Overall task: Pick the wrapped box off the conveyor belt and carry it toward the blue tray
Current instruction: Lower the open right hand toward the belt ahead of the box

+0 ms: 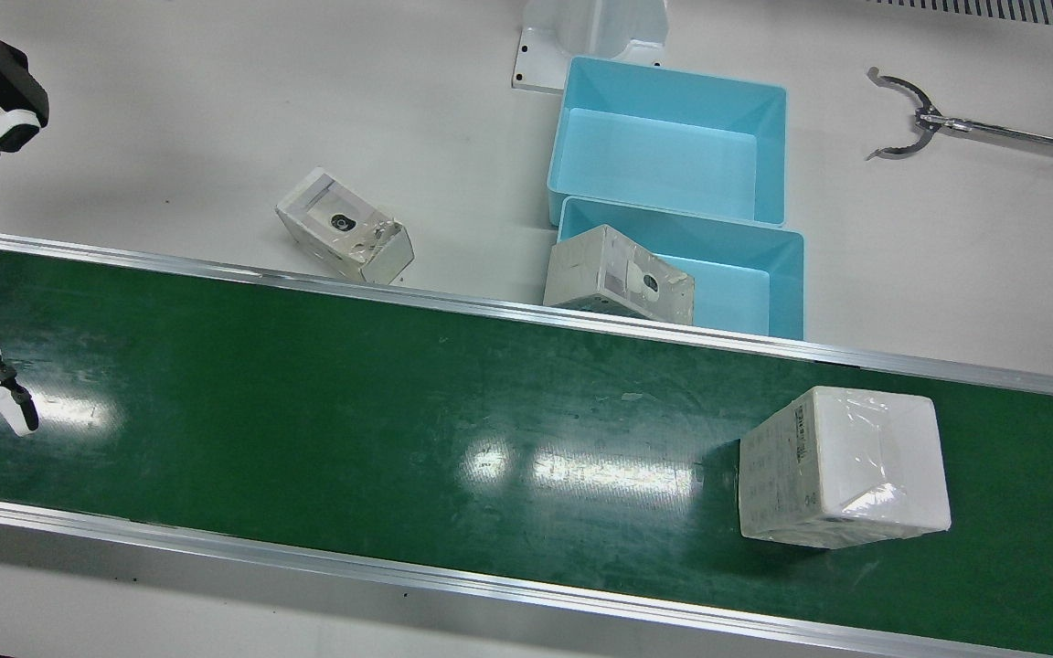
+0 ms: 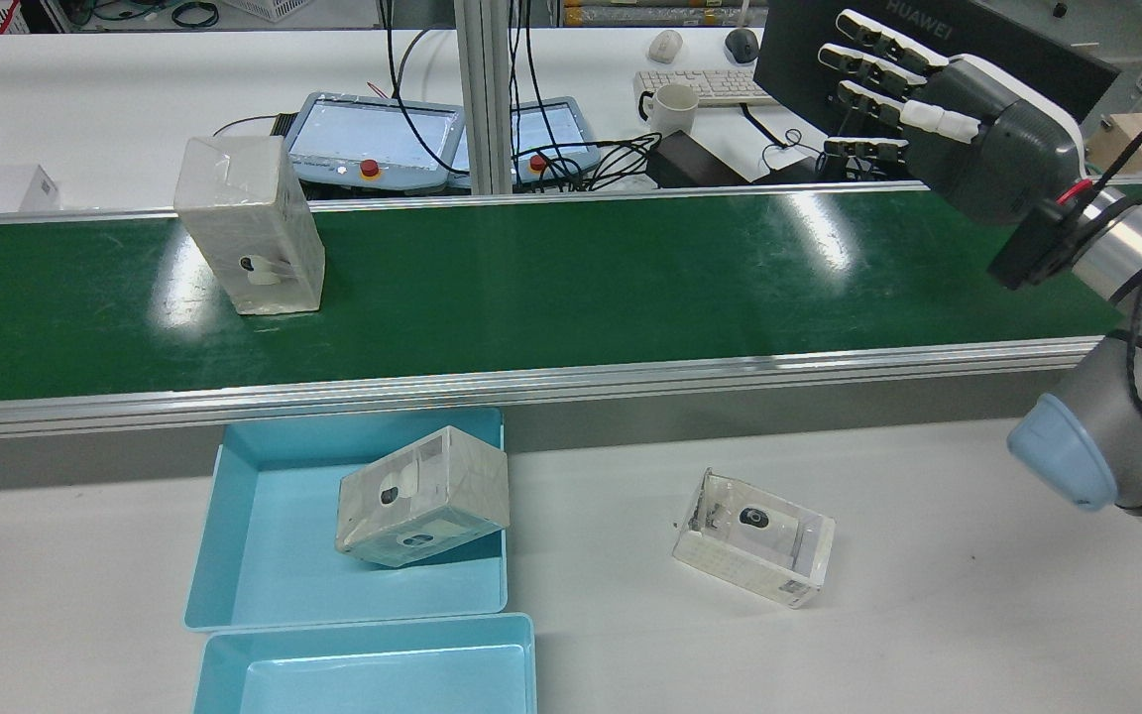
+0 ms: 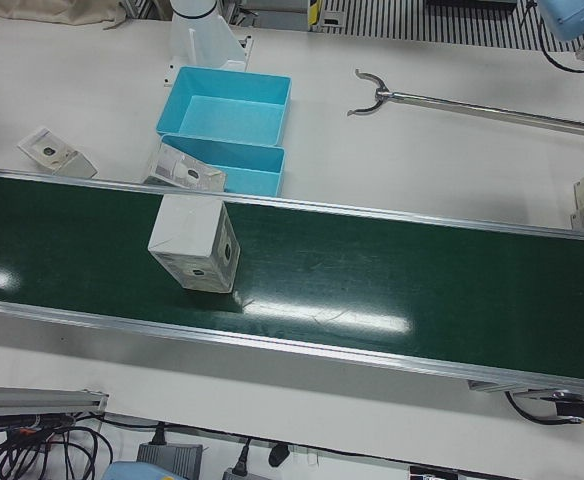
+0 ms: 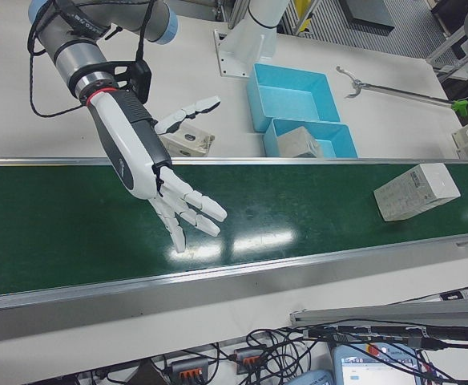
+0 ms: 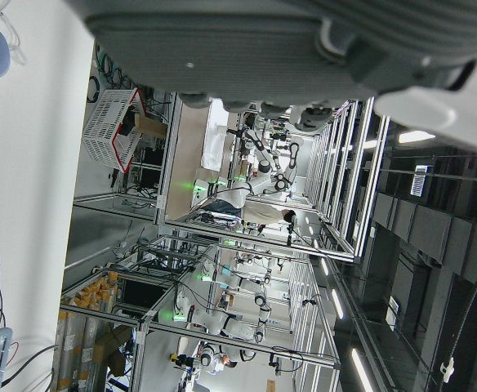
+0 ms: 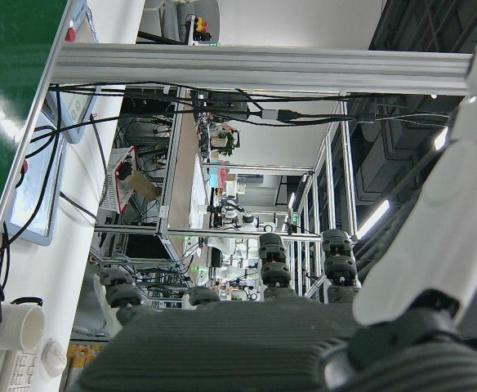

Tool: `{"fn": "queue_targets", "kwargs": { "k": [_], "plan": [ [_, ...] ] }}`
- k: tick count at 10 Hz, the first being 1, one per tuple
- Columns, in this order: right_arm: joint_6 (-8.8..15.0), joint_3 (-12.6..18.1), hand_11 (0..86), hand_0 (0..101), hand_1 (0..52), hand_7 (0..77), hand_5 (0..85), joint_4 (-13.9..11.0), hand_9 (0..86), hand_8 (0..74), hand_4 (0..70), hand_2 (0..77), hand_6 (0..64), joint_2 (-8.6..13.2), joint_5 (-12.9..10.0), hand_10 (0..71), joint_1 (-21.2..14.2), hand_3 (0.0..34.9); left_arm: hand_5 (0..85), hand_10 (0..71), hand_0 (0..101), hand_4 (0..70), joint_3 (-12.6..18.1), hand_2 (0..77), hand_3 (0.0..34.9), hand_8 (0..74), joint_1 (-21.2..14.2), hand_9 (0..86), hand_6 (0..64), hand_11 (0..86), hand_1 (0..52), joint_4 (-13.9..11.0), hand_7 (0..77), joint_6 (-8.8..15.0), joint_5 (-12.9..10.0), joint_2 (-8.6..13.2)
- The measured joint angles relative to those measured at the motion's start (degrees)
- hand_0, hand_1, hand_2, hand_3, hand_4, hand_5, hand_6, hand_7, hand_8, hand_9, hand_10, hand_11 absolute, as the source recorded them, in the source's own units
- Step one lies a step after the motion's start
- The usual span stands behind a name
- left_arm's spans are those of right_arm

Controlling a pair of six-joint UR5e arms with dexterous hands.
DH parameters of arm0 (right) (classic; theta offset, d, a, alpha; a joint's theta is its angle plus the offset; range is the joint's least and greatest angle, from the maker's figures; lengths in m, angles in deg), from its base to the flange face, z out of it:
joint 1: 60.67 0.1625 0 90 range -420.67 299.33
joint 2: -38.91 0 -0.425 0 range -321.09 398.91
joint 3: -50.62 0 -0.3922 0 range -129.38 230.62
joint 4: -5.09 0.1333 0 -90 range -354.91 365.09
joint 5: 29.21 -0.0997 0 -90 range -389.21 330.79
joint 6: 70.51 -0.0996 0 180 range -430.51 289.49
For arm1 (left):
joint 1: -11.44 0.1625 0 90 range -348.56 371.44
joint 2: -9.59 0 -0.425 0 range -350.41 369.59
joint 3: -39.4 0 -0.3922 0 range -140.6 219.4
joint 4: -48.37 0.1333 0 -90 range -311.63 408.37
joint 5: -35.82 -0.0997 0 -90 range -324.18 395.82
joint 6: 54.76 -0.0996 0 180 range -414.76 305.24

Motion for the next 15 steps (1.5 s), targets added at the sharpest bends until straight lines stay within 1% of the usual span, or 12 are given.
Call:
{"fn": "queue_targets", "kwargs": {
  "k": [1, 11, 12, 15],
  "plan": [
    [-0.3, 0.2, 8.2, 38, 7.1, 11.4, 6.0, 0.0, 1.1, 0.0, 13.1, 10.9, 0.0, -0.1, 0.0, 4.9, 0.2, 30.2, 0.5, 0.0, 0, 0.0, 0.0, 0.5, 0.0, 0.0, 0.0, 0.5, 0.0, 0.0, 0.0, 0.0, 0.5, 0.0, 0.0, 0.0],
    [-0.5, -0.3, 8.2, 38, 7.1, 12.0, 6.0, -0.1, 1.1, 0.0, 13.1, 10.9, 0.0, -0.2, 0.2, 4.9, 0.3, 30.2, 0.5, 0.0, 0, 0.0, 0.0, 0.5, 0.0, 0.5, 0.0, 0.0, 0.0, 0.0, 0.0, 0.0, 0.5, 0.0, 0.0, 0.0],
    [-0.5, -0.2, 7.6, 38, 7.1, 12.0, 7.6, -0.1, 1.1, 0.0, 13.1, 10.9, 0.0, -0.2, 0.2, 4.9, 0.5, 30.2, 0.5, 0.0, 0, 0.0, 0.0, 1.1, 0.0, 0.5, 0.0, 0.0, 0.0, 0.0, 0.0, 0.0, 0.5, 0.0, 0.0, 0.0],
    [-0.6, 1.1, 7.6, 38, 7.1, 12.0, 7.6, -1.4, 1.1, 0.0, 13.1, 10.9, 0.0, -0.2, 0.2, 4.9, 1.0, 30.1, 0.5, 0.0, 0, 0.0, 0.0, 1.1, 0.0, 0.5, 0.0, 0.0, 0.0, 0.0, 0.0, 0.0, 0.5, 0.0, 0.0, 0.0]
  ]
}}
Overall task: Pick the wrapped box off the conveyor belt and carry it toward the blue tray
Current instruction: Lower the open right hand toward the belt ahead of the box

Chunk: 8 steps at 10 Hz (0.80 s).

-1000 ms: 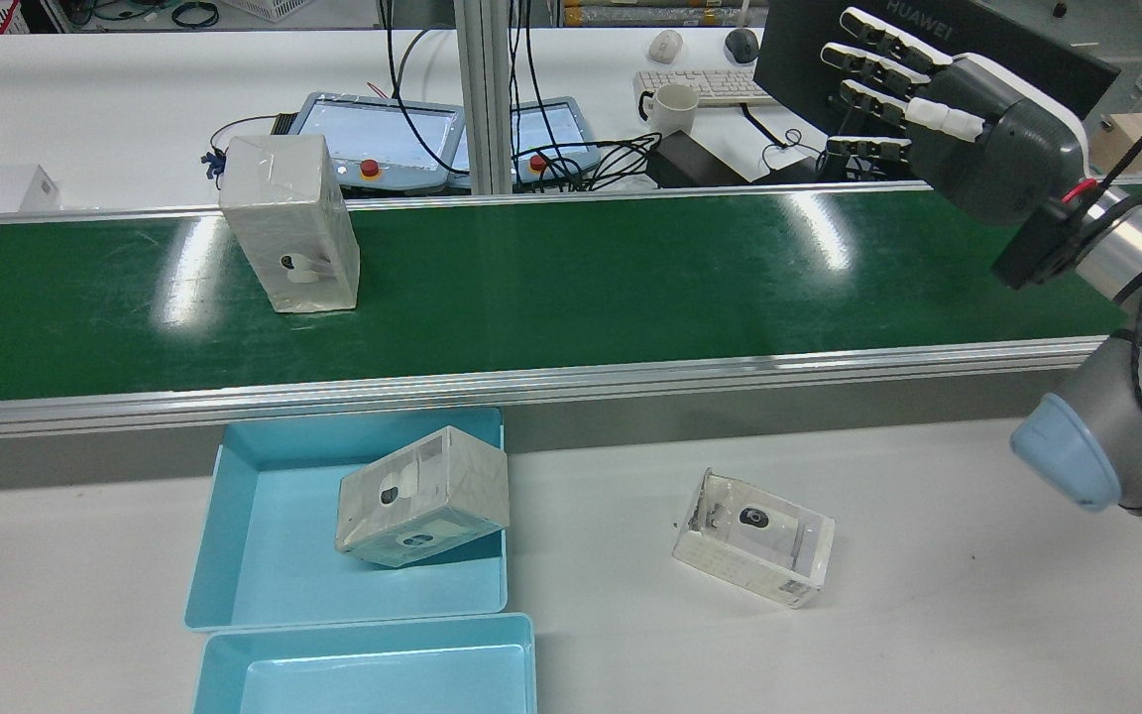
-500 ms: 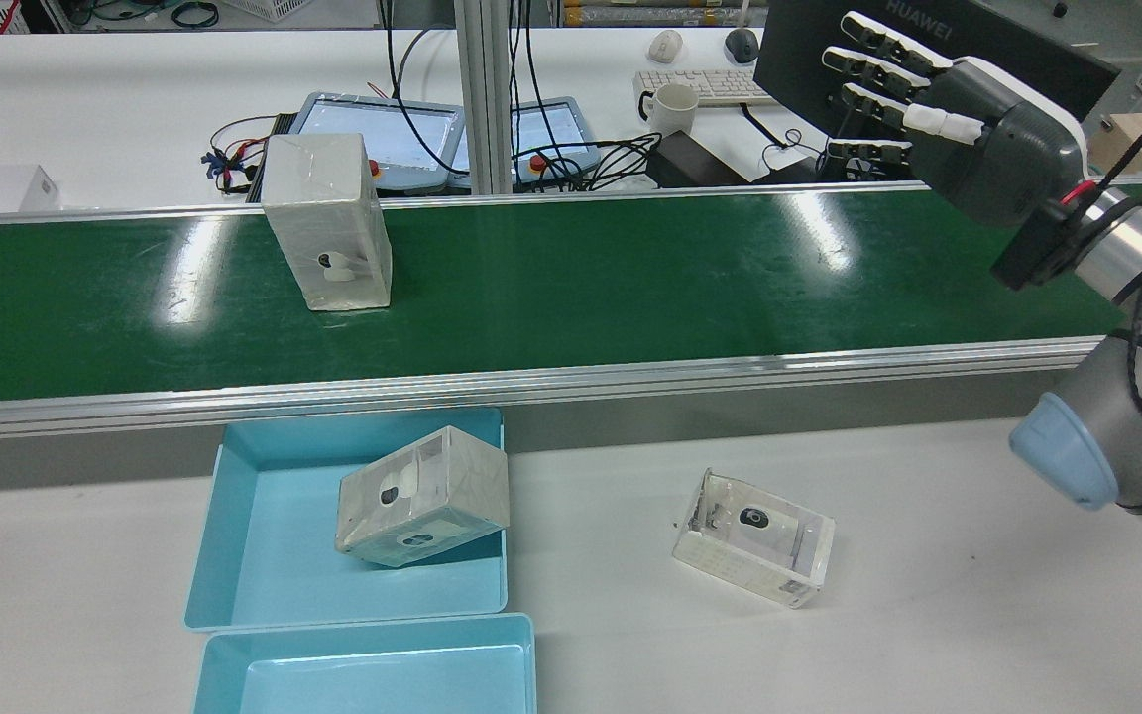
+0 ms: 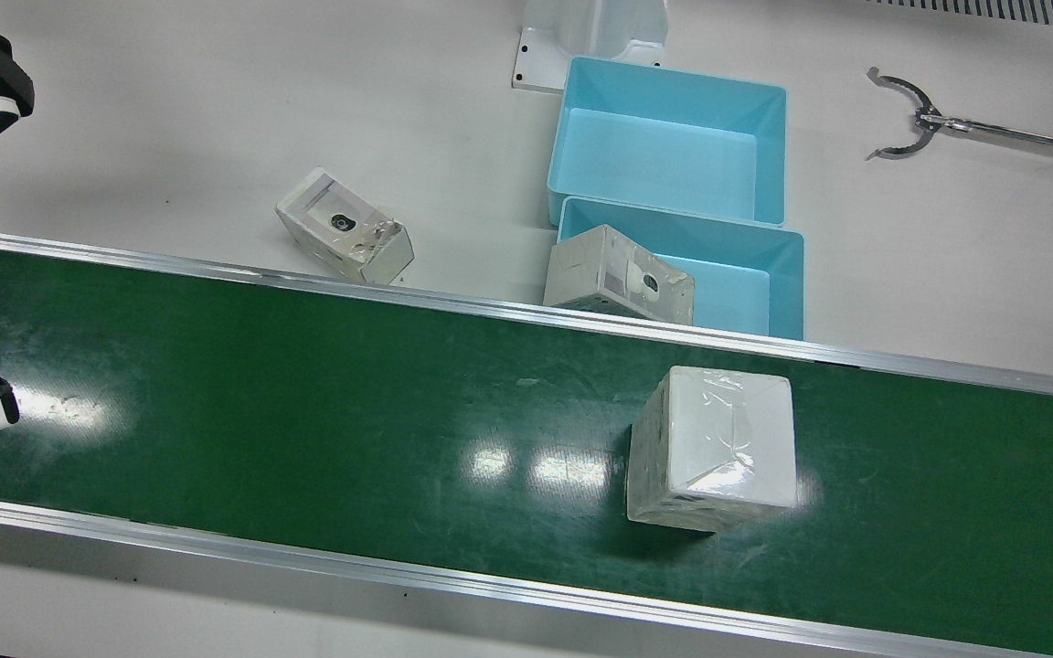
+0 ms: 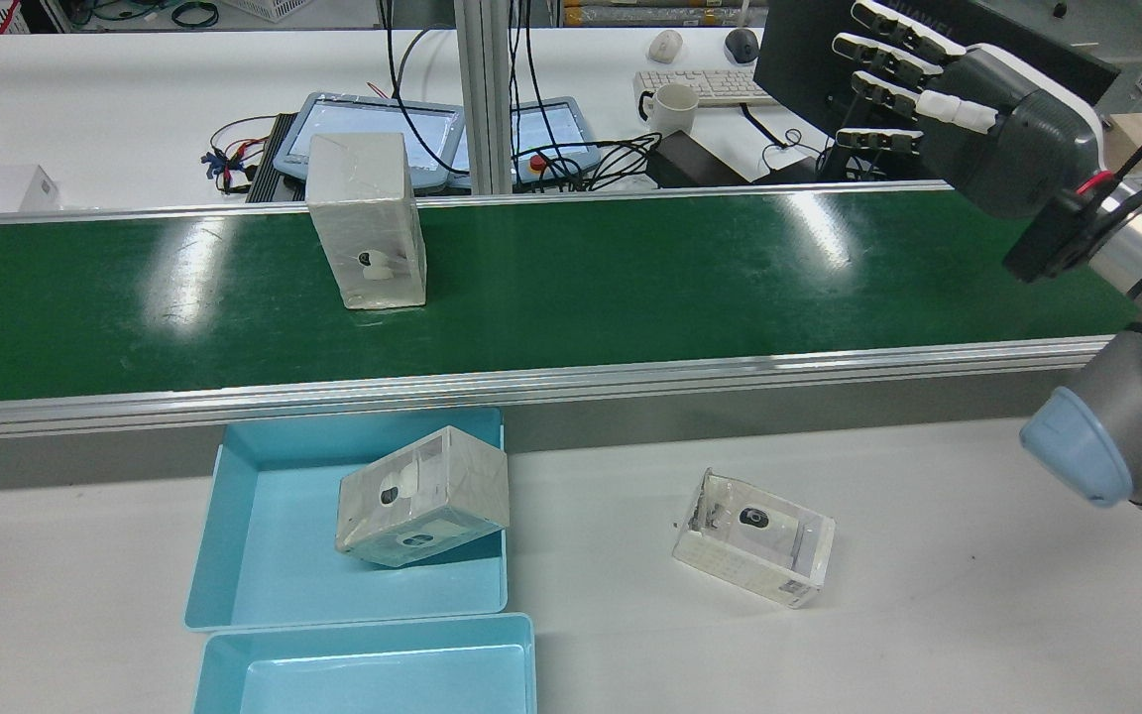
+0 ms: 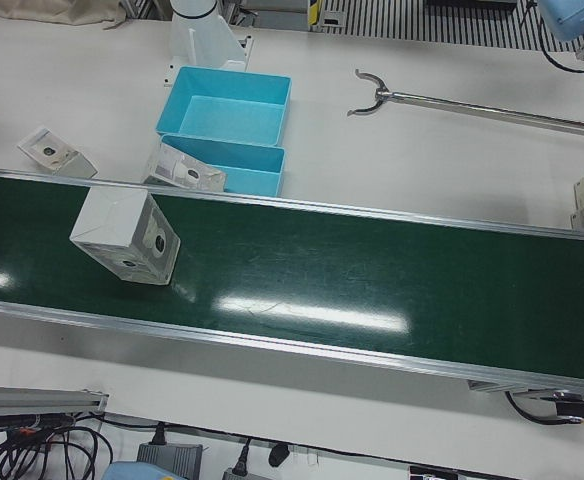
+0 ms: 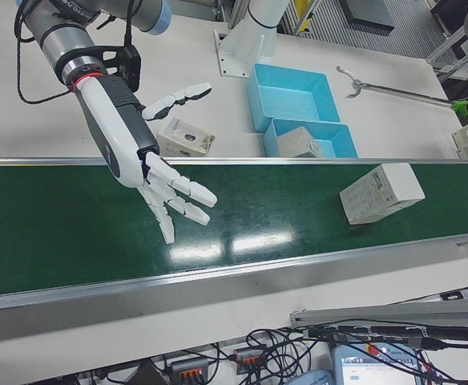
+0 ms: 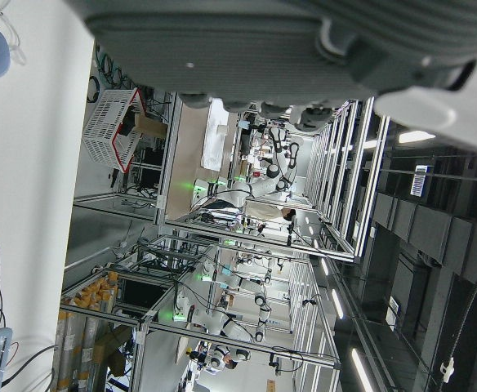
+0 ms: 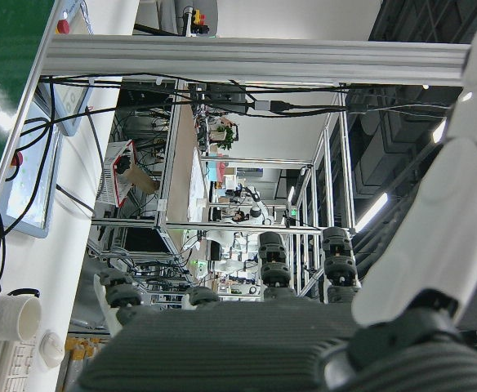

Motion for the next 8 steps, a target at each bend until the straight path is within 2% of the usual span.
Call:
{"fn": "queue_targets", "kwargs": {
  "k": [2, 3, 4, 5, 6, 8],
  "plan": [
    [0.1, 0.8, 7.6, 38, 7.1, 12.0, 7.6, -0.4, 1.1, 0.0, 13.1, 10.9, 0.0, 0.0, 0.1, 4.9, 0.5, 30.2, 0.5, 0.0, 0, 0.0, 0.0, 1.1, 0.0, 0.5, 0.0, 0.5, 0.0, 0.0, 0.0, 0.0, 0.5, 0.0, 0.0, 0.0],
    [0.2, 1.2, 1.1, 30, 1.6, 10.9, 2.7, -0.5, 0.5, 2.2, 12.0, 2.7, 0.0, 0.2, 0.2, 0.0, 0.9, 30.1, 0.5, 0.0, 0, 0.0, 0.0, 1.1, 0.0, 0.5, 0.0, 0.5, 0.0, 0.0, 0.0, 0.0, 0.5, 0.0, 0.0, 0.0],
    [0.5, 1.6, 1.1, 30, 1.6, 10.9, 2.7, -0.8, 0.5, 2.2, 12.0, 2.7, 0.0, 0.4, 0.3, 0.0, 1.2, 30.1, 0.5, 0.0, 0, 0.0, 0.0, 0.5, 0.0, 0.5, 0.0, 0.0, 0.0, 0.0, 0.0, 0.0, 0.5, 0.0, 0.0, 0.0],
    [1.0, 2.0, 1.1, 16, 0.5, 10.9, 2.7, -1.5, 1.1, 2.7, 8.7, 2.2, 0.0, 0.6, 0.3, 0.0, 1.5, 30.3, 0.5, 0.0, 0, 0.0, 0.0, 0.5, 0.0, 0.5, 0.0, 0.0, 0.0, 0.0, 0.0, 0.0, 0.5, 0.0, 0.0, 0.0],
    [1.5, 2.0, 1.1, 16, 0.5, 10.9, 2.7, -2.0, 1.1, 2.7, 8.7, 2.2, 0.0, 0.7, 0.2, 0.0, 1.5, 30.3, 0.5, 0.0, 0, 0.0, 0.0, 1.1, 0.0, 0.5, 0.0, 0.0, 0.0, 0.0, 0.0, 0.0, 0.5, 0.0, 0.0, 0.0],
    [2.1, 1.7, 1.6, 40, 0.5, 10.9, 4.9, -2.5, 1.1, 0.0, 10.9, 2.2, 0.0, 0.8, -0.2, 4.4, 1.3, 30.3, 0.5, 0.0, 0, 0.0, 0.0, 1.1, 0.0, 0.5, 0.0, 0.0, 0.0, 0.0, 0.0, 0.0, 0.5, 0.0, 0.0, 0.0]
  ]
}}
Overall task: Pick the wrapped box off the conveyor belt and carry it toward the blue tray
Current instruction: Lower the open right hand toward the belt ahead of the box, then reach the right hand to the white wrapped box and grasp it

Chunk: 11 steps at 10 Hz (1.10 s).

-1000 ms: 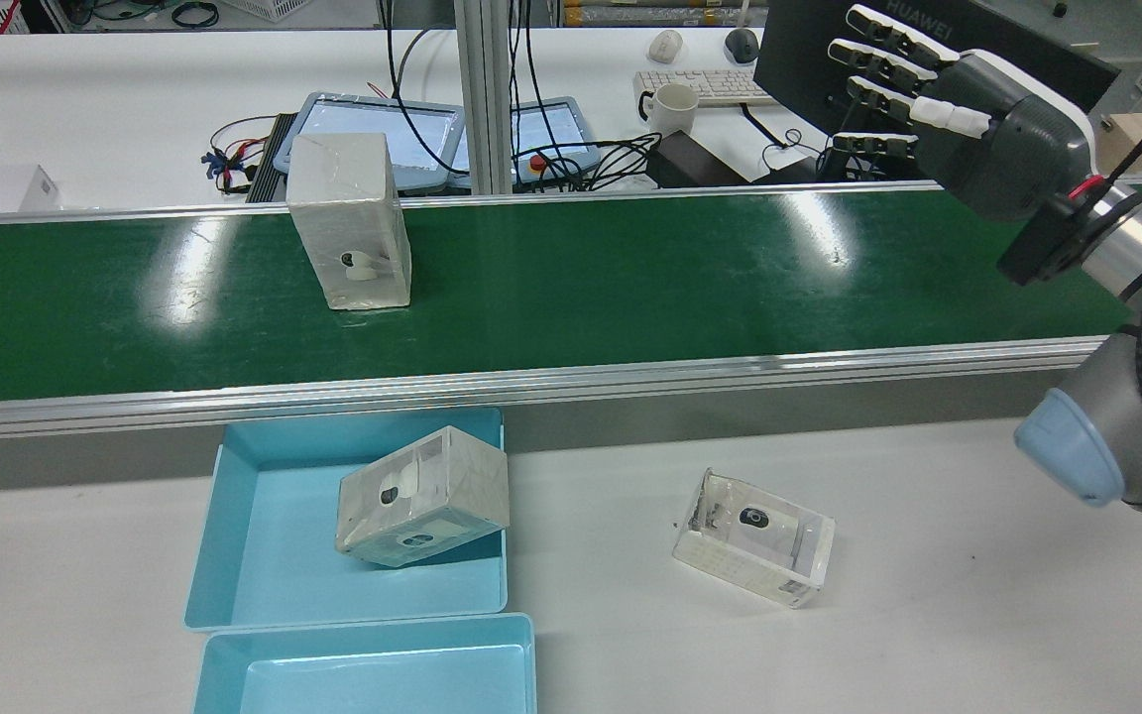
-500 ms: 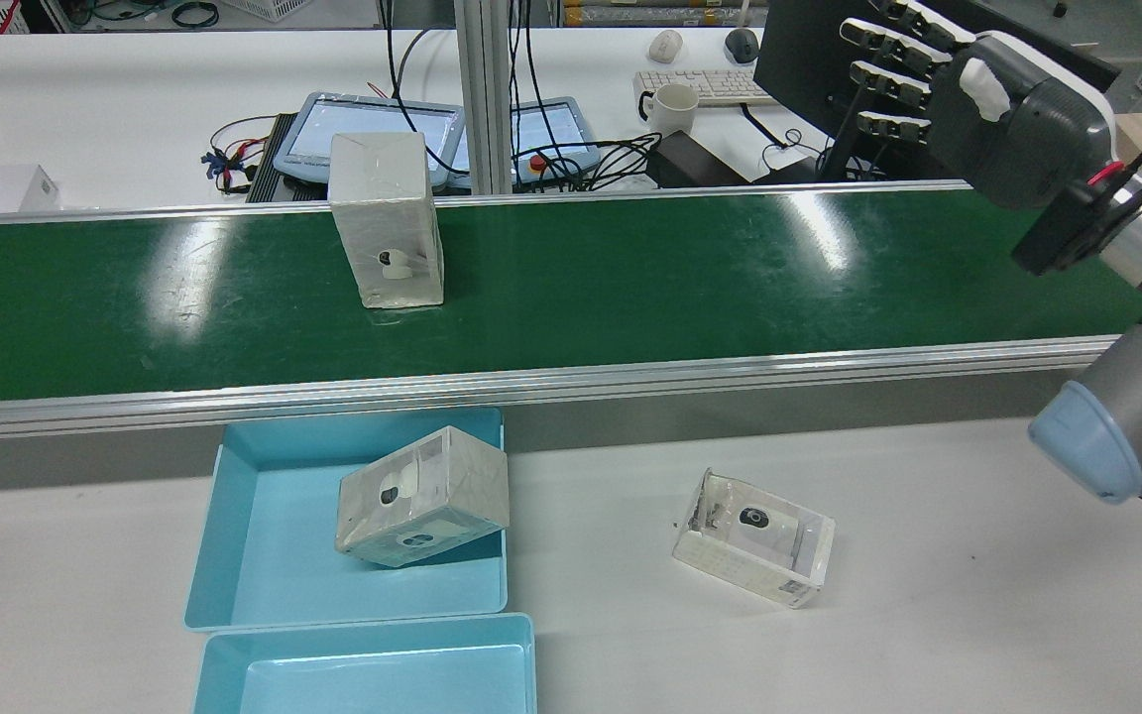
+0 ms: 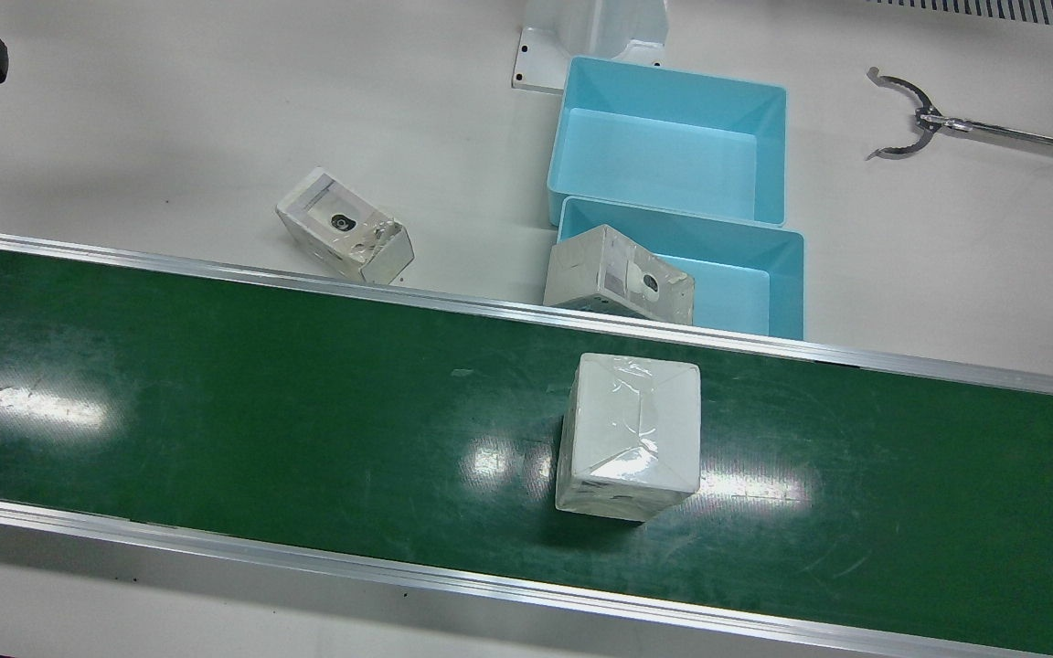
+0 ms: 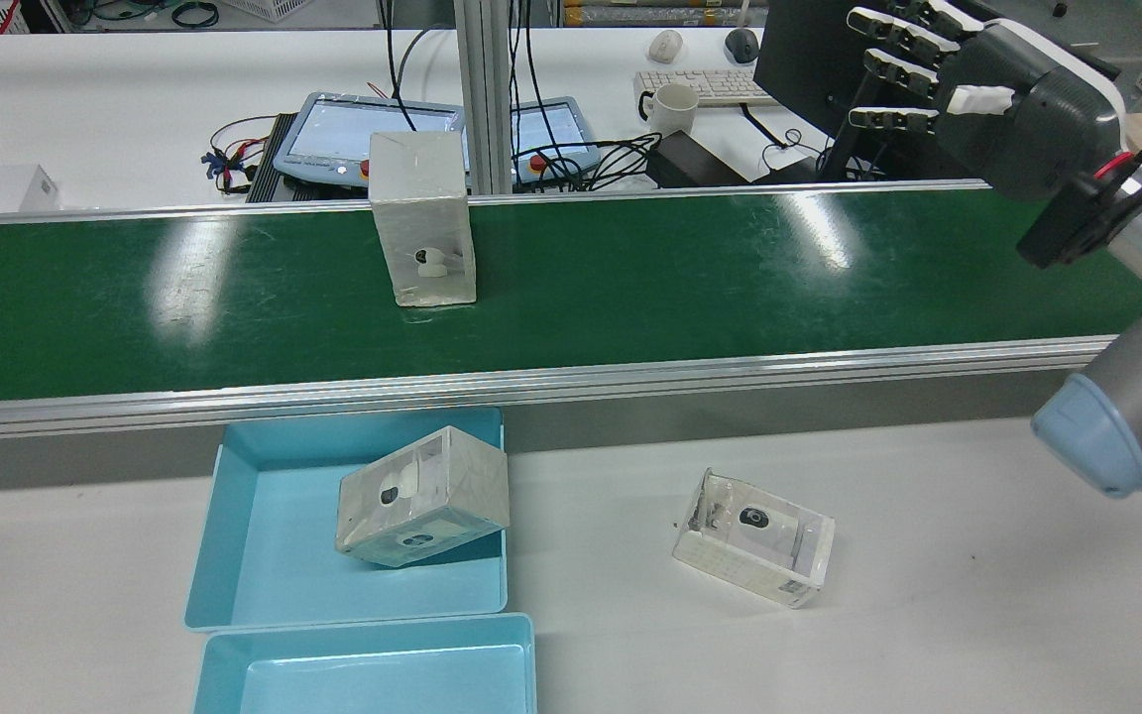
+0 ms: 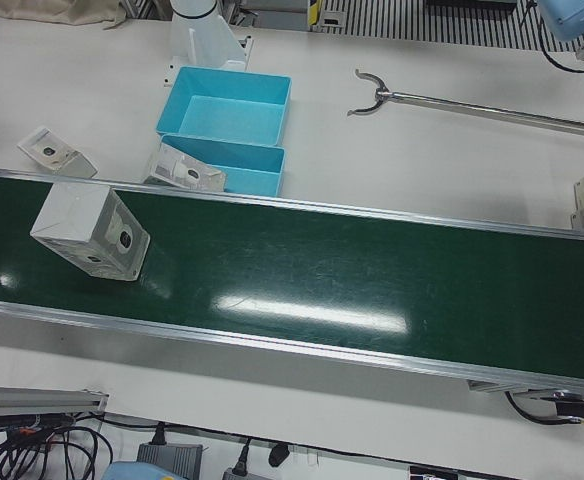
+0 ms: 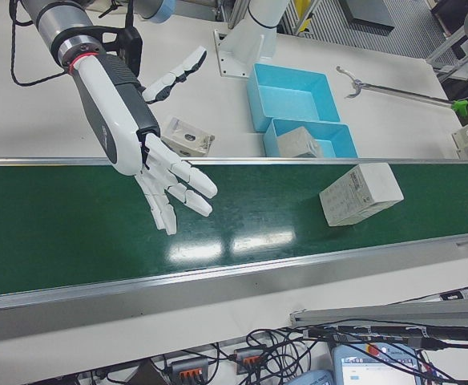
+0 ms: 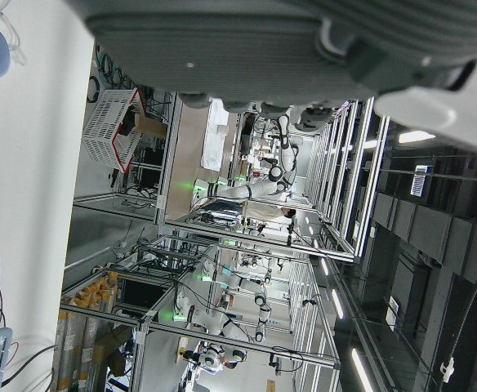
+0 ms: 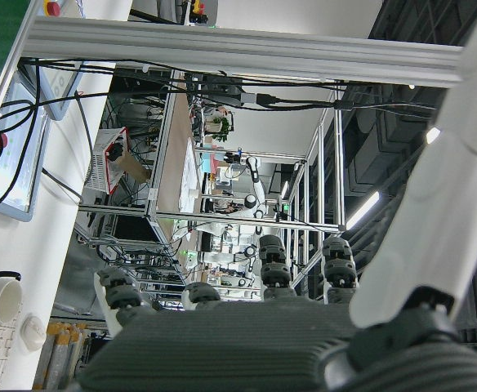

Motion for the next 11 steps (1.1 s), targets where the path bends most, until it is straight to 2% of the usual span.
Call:
{"fn": "queue_targets", "kwargs": {
  "k": [1, 2, 8, 10, 11],
  "plan": [
    [0.1, -0.4, 8.7, 40, 8.2, 10.9, 4.9, 0.0, 1.1, 0.0, 10.9, 2.2, 0.0, 0.0, -0.1, 4.4, -0.1, 30.3, 0.5, 0.0, 0, 0.0, 0.0, 1.1, 0.0, 0.5, 0.0, 0.0, 0.0, 0.0, 0.0, 0.0, 0.5, 0.0, 0.0, 0.0],
    [0.2, -0.9, 6.5, 38, 7.6, 10.9, 6.5, 0.0, 1.1, 0.0, 12.0, 11.4, 0.0, 0.1, -0.2, 4.4, -0.4, 30.3, 0.5, 0.0, 0, 0.0, 0.0, 0.5, 0.0, 0.5, 0.0, 0.0, 0.0, 0.0, 0.0, 0.0, 0.5, 0.0, 0.0, 0.0],
    [3.2, -1.5, 6.5, 38, 7.6, 12.0, 6.5, 0.0, 1.1, 0.0, 10.4, 11.4, 0.0, 0.8, -0.4, 4.9, -0.9, 30.5, 0.5, 0.0, 0, 0.0, 0.0, 1.1, 0.0, 0.5, 0.0, 0.5, 0.0, 0.0, 0.0, 0.0, 0.5, 0.0, 0.0, 0.0],
    [5.1, -1.5, 6.5, 38, 7.6, 12.0, 6.5, 0.2, 1.1, 0.0, 10.4, 11.4, 0.0, 1.4, -0.5, 4.9, -1.1, 31.0, 0.5, 0.0, 0, 0.0, 0.0, 1.1, 0.0, 0.5, 0.0, 0.0, 0.0, 0.0, 0.0, 0.0, 0.5, 0.0, 0.0, 0.0],
    [6.9, -1.5, 7.6, 38, 7.6, 12.0, 6.5, 0.4, 1.1, 0.0, 10.4, 12.5, 0.0, 1.8, -0.7, 4.4, -1.3, 30.3, 0.5, 0.0, 0, 0.0, 0.0, 1.1, 0.0, 0.5, 0.0, 0.0, 0.0, 0.0, 0.0, 0.0, 0.5, 0.0, 0.0, 0.0]
  ]
}}
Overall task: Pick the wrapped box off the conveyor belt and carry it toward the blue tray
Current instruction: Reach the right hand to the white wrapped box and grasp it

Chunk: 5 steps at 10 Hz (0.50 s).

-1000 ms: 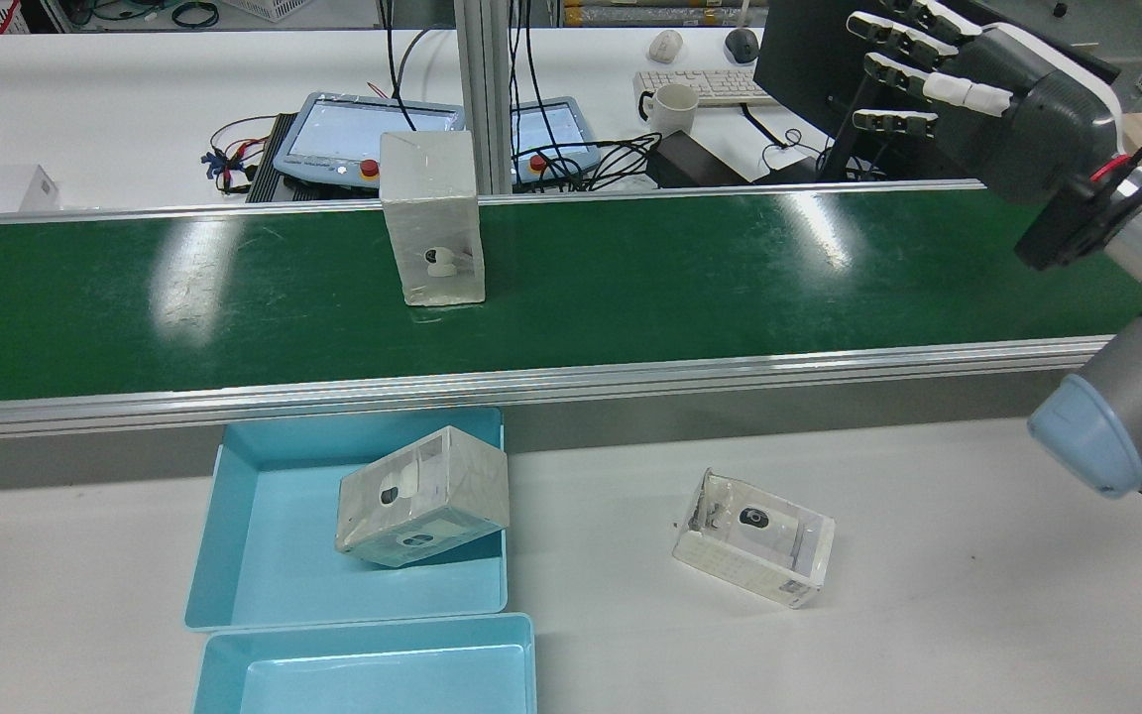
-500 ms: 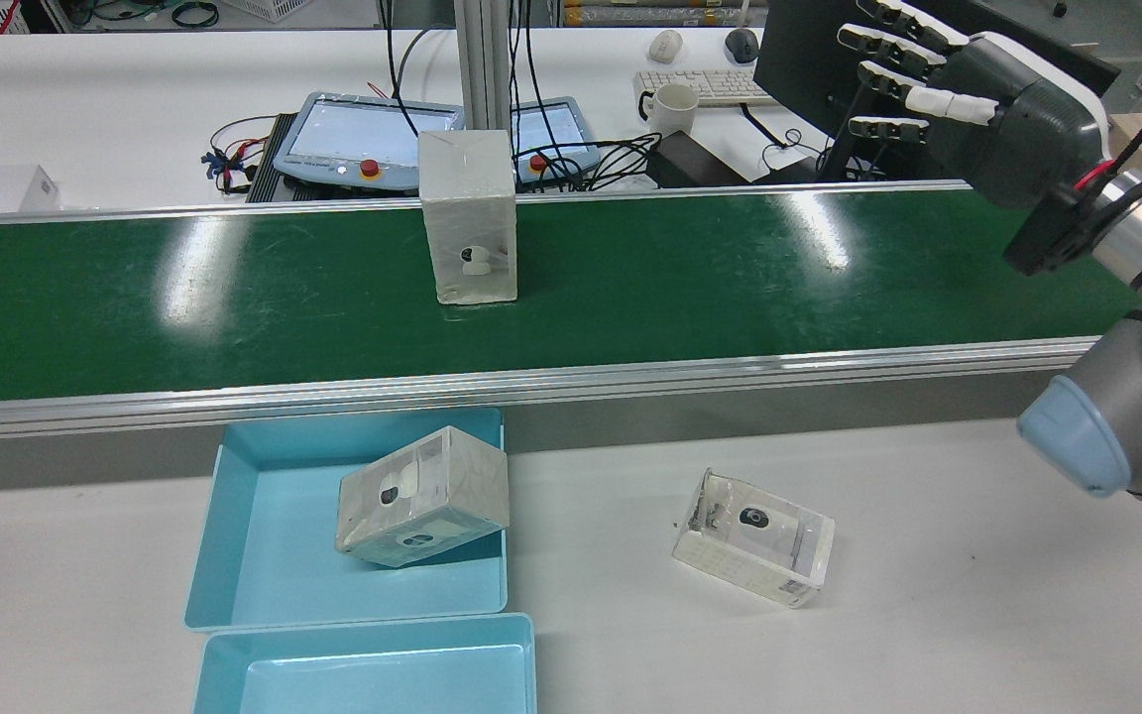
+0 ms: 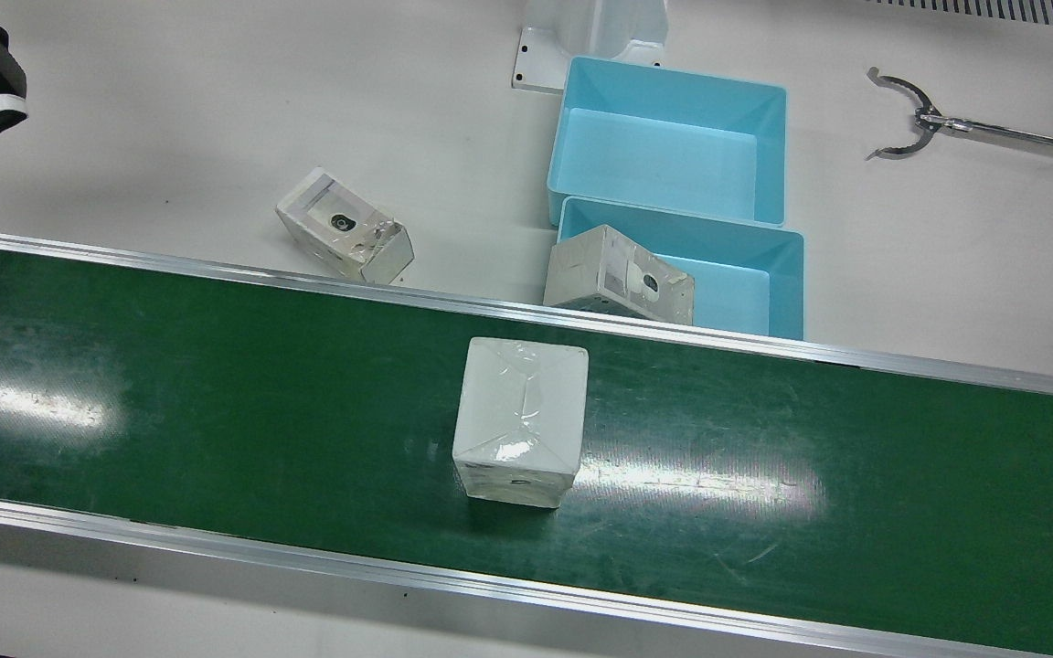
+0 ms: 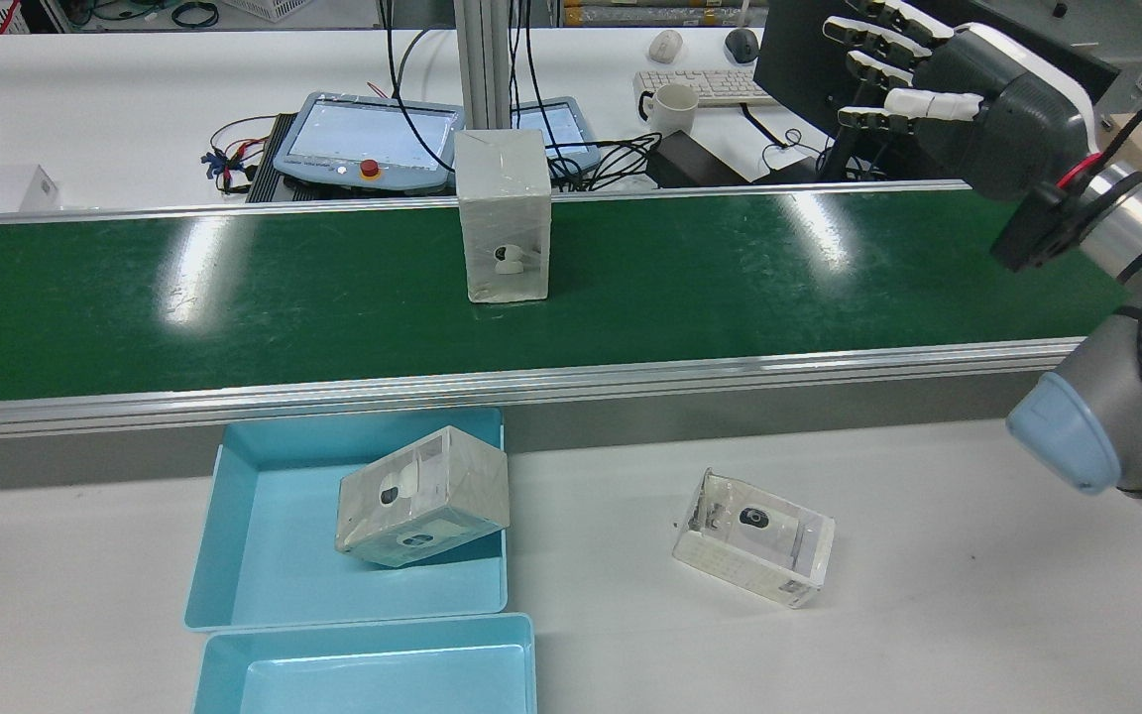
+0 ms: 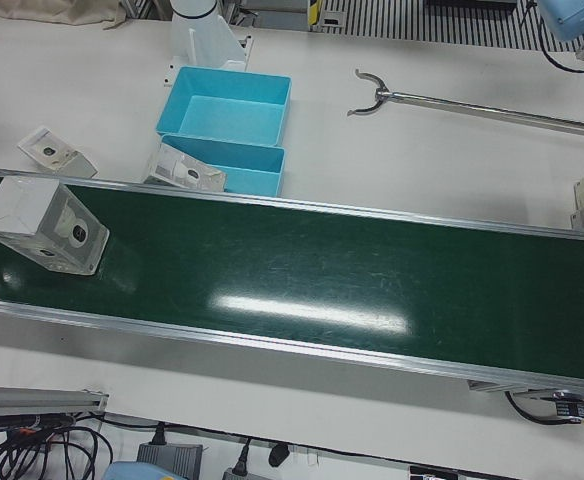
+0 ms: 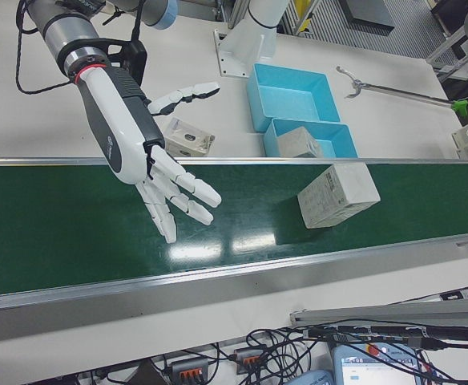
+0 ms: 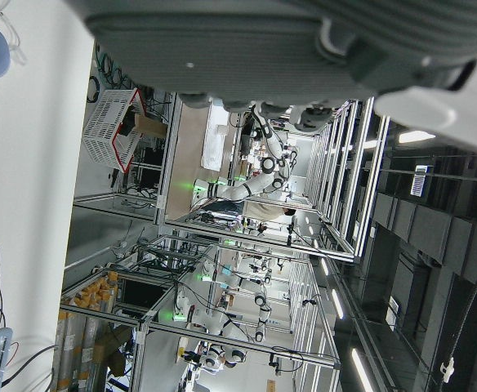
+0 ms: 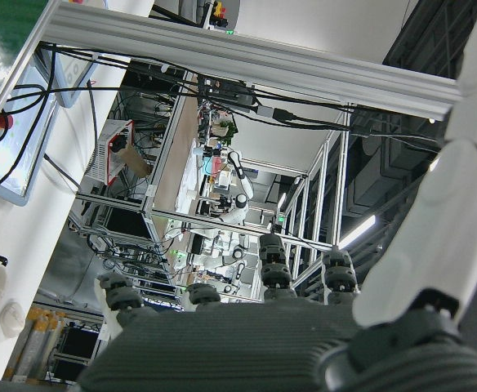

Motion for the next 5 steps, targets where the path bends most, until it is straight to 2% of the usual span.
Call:
{"fn": "queue_targets", "kwargs": {
  "k": [1, 2, 3, 5],
  "plan": [
    [2.4, 0.0, 7.6, 38, 7.6, 12.0, 6.5, 0.2, 1.1, 0.0, 10.4, 12.5, 0.0, 0.4, -0.6, 4.4, -0.1, 30.3, 0.5, 0.0, 0, 0.0, 0.0, 0.5, 0.0, 0.5, 0.0, 0.0, 0.0, 0.0, 0.0, 0.0, 0.5, 0.0, 0.0, 0.0],
    [4.6, -0.1, 7.6, 38, 7.6, 10.4, 2.2, 0.4, 1.1, 0.0, 6.5, 12.5, 0.0, 0.7, -1.8, 4.9, -0.9, 30.2, 0.5, 0.0, 0, 0.0, 0.0, 1.1, 0.0, 0.5, 0.0, 0.0, 0.0, 0.0, 0.0, 0.0, 0.5, 0.0, 0.0, 0.0],
    [5.8, -1.0, 9.3, 38, 7.6, 8.7, 3.3, 0.7, 1.1, 0.0, 4.4, 11.4, 0.0, 1.5, -3.5, 6.0, -2.3, 30.2, 0.5, 0.5, 0, 0.0, 0.0, 0.5, 0.0, 0.5, 0.0, 0.0, 0.0, 0.0, 0.0, 0.0, 0.5, 0.0, 0.0, 0.0],
    [6.9, -5.5, 8.7, 38, 7.6, 8.7, 3.3, 2.1, 1.1, 0.0, 5.4, 11.4, 0.0, 4.7, -6.0, 6.0, -6.5, 30.2, 0.5, 0.0, 0, 0.0, 0.0, 0.5, 0.0, 0.5, 0.0, 0.0, 0.0, 0.0, 0.0, 0.0, 0.5, 0.0, 0.0, 0.0]
  ]
}}
